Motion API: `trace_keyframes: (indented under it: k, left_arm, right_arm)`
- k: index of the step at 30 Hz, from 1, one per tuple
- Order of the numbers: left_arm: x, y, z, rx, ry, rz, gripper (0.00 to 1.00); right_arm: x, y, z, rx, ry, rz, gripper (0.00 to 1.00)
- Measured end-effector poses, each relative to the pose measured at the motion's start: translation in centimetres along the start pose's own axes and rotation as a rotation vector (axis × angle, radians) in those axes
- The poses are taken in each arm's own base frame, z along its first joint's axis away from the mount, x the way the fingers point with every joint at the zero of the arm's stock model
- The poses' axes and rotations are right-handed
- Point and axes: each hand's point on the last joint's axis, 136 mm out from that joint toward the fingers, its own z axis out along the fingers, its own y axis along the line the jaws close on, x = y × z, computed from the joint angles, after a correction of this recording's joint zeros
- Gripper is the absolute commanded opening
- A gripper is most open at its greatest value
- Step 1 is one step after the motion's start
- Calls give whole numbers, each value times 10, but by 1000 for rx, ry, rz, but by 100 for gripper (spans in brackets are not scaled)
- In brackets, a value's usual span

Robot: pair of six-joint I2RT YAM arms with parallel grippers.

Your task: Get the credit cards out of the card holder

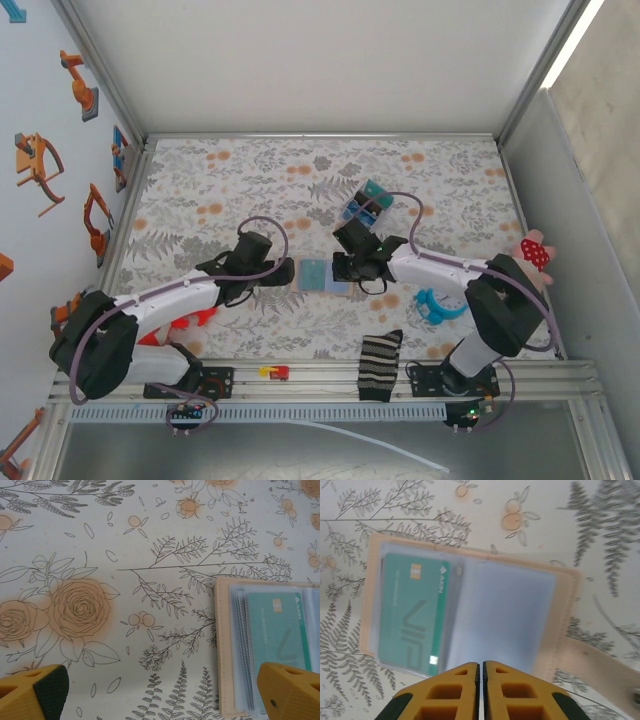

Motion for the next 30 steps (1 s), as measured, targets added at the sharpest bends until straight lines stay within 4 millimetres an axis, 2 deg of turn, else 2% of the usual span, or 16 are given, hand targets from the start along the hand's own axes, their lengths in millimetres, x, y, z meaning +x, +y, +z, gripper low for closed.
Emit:
trace_keyframes:
  k: [7, 14, 20, 30]
  left_arm:
    - [-1, -6, 2, 10, -10, -3, 97]
    - [-2, -10, 5, -2, -13, 14, 97]
    - [-2, -20, 12, -27, -15, 66, 97]
    - [13, -33, 33, -89, 30, 160, 97]
  right_arm:
    - [28, 17, 24, -43, 88, -13, 7]
    - [37, 10, 32, -28, 116, 5, 6]
    - [34, 4, 34, -19, 116, 19, 5]
    - [22, -17, 28, 22, 98, 46, 6]
